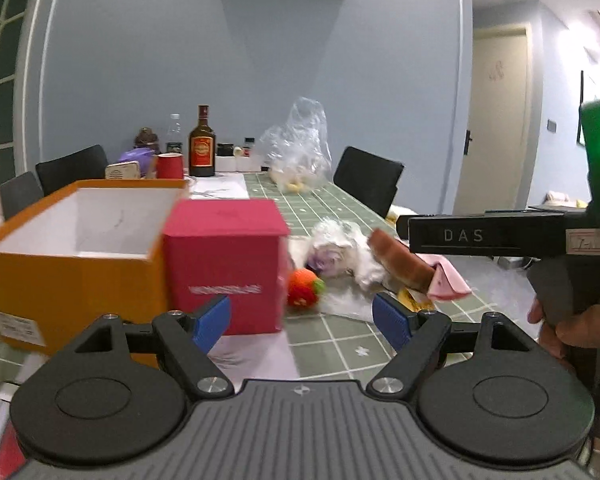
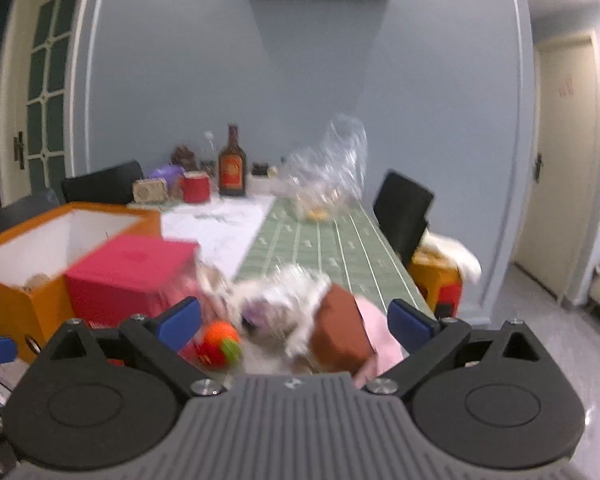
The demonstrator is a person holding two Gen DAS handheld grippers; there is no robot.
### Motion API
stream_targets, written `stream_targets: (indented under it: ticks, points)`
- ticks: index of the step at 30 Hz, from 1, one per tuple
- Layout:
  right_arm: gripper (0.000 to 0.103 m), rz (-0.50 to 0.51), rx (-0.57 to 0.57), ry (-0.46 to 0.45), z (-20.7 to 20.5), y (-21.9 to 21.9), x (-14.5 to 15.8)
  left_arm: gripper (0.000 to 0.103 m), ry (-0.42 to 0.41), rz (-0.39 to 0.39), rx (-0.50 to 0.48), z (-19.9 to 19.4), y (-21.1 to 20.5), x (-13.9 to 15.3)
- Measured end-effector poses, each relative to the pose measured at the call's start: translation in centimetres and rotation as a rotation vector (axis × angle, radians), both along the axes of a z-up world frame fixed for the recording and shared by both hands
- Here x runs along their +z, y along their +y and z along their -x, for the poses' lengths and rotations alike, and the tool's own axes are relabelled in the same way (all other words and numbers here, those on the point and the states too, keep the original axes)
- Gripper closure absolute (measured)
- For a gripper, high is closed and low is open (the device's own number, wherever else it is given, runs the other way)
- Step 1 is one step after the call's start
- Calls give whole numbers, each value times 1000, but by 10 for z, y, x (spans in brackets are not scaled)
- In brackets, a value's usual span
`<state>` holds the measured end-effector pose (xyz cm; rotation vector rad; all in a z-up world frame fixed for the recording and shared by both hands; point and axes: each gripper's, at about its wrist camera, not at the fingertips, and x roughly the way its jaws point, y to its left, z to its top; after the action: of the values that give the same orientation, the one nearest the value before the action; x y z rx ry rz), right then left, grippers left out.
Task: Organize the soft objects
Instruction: 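Move both tools back to the pile, right tool toward the Deeyeo snack bag, then grasp the yellow Deeyeo snack bag with the right tool and lift it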
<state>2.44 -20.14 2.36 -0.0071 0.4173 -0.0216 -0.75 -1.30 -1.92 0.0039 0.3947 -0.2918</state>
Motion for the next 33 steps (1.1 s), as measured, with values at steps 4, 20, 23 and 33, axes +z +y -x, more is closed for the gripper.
stream_targets:
  ticks: [4,20,23,33]
  points:
    - [5,-46,-40,46,-2,-20,-19,9,-19,-5,-12,-4,-15,-20]
    - [3,-146,-96,292,-44,-23,-90,9,-34,35,-10,-11,-15,-57]
    - [3,-162,-101,311,-49,-23,-97,9,-8,52,-19,-15,-13,-58]
    - [32,-15,-76,293,-39,-8,-97,9,70,114,6,-23,2,-61]
